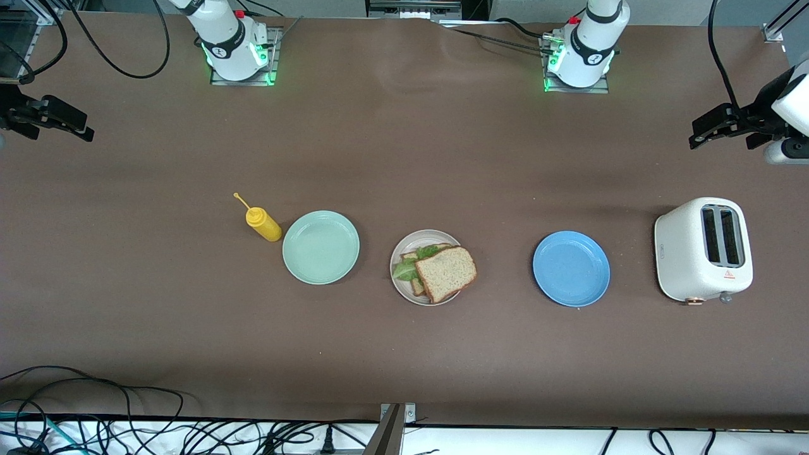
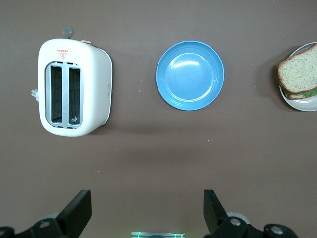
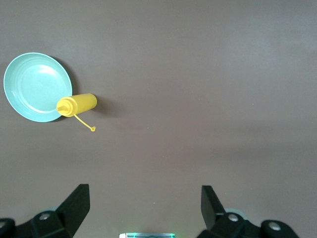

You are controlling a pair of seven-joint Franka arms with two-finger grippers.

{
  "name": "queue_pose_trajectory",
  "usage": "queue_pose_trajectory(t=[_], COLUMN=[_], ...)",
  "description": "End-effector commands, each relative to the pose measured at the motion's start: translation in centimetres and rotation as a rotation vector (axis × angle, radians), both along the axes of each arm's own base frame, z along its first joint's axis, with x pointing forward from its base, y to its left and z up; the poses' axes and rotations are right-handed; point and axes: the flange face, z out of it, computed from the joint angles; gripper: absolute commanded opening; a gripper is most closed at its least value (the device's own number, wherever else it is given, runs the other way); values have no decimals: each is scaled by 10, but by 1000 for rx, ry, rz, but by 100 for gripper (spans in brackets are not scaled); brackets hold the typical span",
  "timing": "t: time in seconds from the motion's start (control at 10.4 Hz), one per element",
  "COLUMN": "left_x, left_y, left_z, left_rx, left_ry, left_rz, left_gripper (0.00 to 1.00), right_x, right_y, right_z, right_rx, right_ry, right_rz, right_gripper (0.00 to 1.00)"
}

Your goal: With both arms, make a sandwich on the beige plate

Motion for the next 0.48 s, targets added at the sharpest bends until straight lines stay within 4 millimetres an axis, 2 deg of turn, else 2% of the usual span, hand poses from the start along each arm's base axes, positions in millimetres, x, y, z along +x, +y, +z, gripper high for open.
queue_pose_trajectory(t=[0.0, 0.39], left_x=[2, 3], left_y=[3, 4], left_z=[2, 2], left_rx=[-7, -12], left_ry=[-11, -11], left_rz=[-24, -71], left_gripper=[100, 100], right_x=[-7, -7], right_y=[1, 2], right_z=[7, 7], right_rx=[14, 7], right_ry=[2, -1], right_rz=[-10, -7], right_gripper=[100, 100])
